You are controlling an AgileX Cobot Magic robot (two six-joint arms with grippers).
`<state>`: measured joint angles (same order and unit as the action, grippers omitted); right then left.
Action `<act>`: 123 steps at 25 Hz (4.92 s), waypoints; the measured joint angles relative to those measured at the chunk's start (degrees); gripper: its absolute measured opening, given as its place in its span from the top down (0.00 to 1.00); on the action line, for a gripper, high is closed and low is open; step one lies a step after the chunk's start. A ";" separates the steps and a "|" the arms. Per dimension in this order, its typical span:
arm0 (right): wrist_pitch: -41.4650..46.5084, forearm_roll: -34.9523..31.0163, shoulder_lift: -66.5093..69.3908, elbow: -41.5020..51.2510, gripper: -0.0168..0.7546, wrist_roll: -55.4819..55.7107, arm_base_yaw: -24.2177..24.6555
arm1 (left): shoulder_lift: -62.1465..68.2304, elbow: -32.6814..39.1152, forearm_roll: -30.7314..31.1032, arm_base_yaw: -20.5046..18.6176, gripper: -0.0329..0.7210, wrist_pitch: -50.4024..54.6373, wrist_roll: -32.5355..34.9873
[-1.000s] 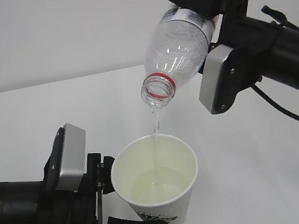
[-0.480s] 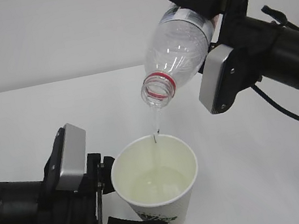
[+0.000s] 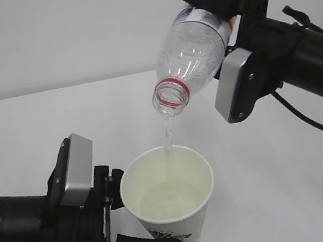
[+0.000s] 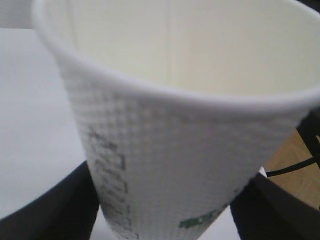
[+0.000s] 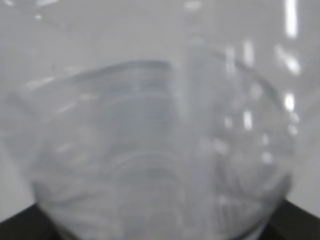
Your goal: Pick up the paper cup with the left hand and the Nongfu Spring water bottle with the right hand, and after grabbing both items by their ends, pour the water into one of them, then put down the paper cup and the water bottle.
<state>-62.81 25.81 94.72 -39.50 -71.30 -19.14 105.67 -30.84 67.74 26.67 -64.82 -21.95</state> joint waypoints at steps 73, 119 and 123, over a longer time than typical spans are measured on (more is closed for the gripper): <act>-0.69 -0.53 0.00 -0.28 0.34 -1.11 0.00 | 0.00 0.00 -1.16 0.00 0.22 0.31 0.00; -0.90 -0.78 0.00 -0.28 0.34 -2.11 0.00 | 0.00 0.00 -1.07 0.00 0.22 0.74 0.00; -0.90 -0.78 0.00 -0.28 0.34 -2.21 0.00 | 0.00 0.00 -1.07 0.00 0.22 0.74 0.00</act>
<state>-63.71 25.03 94.72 -39.78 -73.52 -19.14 105.67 -30.84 66.67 26.67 -64.08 -21.95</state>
